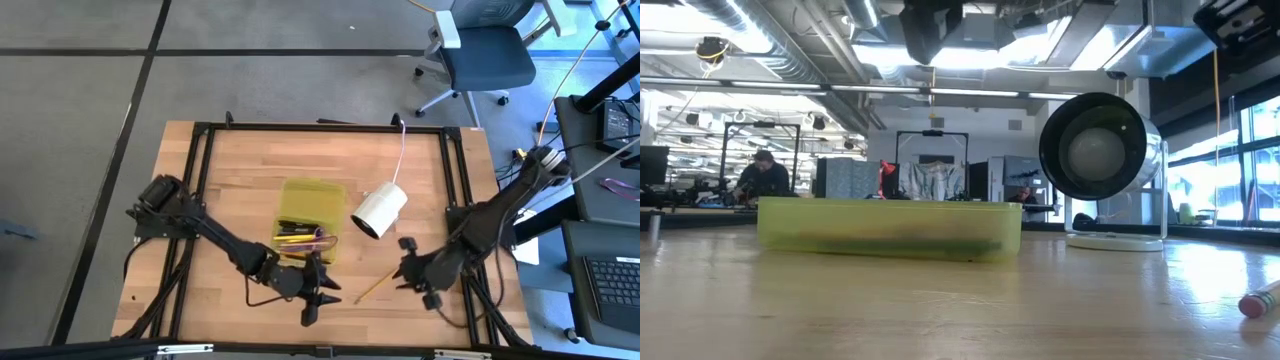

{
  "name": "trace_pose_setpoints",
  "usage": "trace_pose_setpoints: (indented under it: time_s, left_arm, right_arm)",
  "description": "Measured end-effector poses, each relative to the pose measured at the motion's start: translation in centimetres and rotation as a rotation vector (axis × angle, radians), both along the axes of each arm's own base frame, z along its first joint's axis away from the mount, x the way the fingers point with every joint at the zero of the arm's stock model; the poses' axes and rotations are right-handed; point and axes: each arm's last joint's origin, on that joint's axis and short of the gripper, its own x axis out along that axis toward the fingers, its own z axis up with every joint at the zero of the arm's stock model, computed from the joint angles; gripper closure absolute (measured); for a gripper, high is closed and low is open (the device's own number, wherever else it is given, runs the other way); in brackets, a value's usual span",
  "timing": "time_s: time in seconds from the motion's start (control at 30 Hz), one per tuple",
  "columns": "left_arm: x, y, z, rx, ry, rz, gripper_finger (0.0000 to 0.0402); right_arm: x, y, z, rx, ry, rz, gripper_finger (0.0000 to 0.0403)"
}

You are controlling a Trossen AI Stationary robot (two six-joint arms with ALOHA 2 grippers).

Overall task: Pick & place school supplies into a supply box
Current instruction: Put the yellow pencil into the yellow supply box

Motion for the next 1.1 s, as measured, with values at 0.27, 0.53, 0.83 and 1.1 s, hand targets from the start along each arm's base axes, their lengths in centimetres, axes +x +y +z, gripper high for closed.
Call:
trace_pose_setpoints:
  time_s: [0.27, 0.53, 0.83, 1.1]
  left_arm:
    - [-0.1, -0.4, -0.4, 0.014, 0.0, 0.031, 0.0264]
    - [-0.1, -0.3, -0.4, 0.026, -0.011, 0.068, 0.0262]
    - [0.0, 0.0, -0.3, 0.043, -0.021, 0.116, 0.0263]
    - [0.0, 0.0, -0.3, 0.044, -0.021, 0.119, 0.0263]
  right_arm:
    - [3.2, 3.0, -3.0, 0.027, -0.076, 0.045, 0.0282]
    - [4.6, 4.2, -5.5, 0.02, -0.071, 0.048, 0.0282]
    - [5.2, 4.6, -7.9, -0.021, -0.016, 0.041, 0.0282]
    - [6.1, 5.1, -9.9, -0.1, -0.063, 0.099, 0.0282]
